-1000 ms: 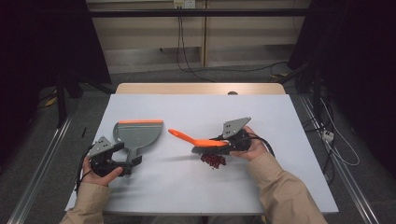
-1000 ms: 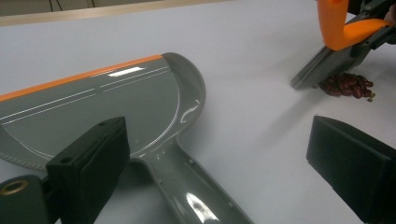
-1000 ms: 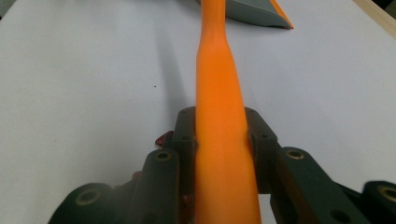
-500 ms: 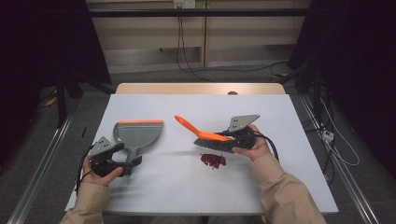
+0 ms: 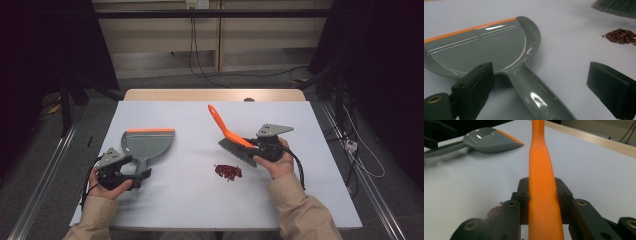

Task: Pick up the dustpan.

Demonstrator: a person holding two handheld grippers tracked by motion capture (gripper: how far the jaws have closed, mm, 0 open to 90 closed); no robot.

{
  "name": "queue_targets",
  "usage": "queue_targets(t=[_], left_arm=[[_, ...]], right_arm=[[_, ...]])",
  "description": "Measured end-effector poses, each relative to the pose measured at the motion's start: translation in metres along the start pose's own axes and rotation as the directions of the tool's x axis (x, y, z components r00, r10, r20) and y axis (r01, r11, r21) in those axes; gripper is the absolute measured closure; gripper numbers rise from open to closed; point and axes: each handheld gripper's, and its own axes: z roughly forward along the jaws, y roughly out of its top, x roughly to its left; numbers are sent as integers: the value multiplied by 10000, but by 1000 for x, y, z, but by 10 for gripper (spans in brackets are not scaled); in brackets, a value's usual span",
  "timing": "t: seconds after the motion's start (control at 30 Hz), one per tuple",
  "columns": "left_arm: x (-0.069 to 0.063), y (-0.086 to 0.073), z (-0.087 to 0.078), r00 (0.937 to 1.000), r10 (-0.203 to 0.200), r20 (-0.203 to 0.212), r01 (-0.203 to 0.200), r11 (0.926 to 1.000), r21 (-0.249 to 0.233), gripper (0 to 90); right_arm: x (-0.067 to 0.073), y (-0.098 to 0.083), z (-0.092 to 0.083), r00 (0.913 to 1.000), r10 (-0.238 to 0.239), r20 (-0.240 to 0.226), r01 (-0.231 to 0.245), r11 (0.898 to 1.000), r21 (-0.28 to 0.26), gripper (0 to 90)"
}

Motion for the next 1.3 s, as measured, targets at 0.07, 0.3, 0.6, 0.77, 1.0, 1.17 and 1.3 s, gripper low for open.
queue_targets(t=[0.07,0.3,0.6,0.77,1.0,1.17,1.3], left_arm=[[1,-2,0,9999,-27,-133,29,9999,144,84],[1,-8,1,9983,0,-578,35,9982,595,126],[12,-10,-2,9929,-518,-1069,618,9938,926,143],[16,-6,-2,9899,-588,-1291,712,9930,938,156],[14,7,22,9817,-614,-1803,936,9800,1758,259],[17,9,33,9829,-560,-1754,954,9697,2250,478],[21,10,34,9842,-203,-1758,604,9723,2256,627]], right_arm=[[0,0,-3,9994,355,-18,-356,9992,-164,711],[4,2,-9,9992,235,333,-229,9996,-179,711],[6,0,-9,9985,340,431,-329,9991,-248,711],[5,-3,-10,9975,434,555,-422,9989,-221,711],[7,-3,-9,9979,336,554,-324,9992,-229,711],[5,-5,-10,9968,458,663,-445,9988,-203,711],[5,-7,-11,9961,481,735,-470,9988,-171,711]])
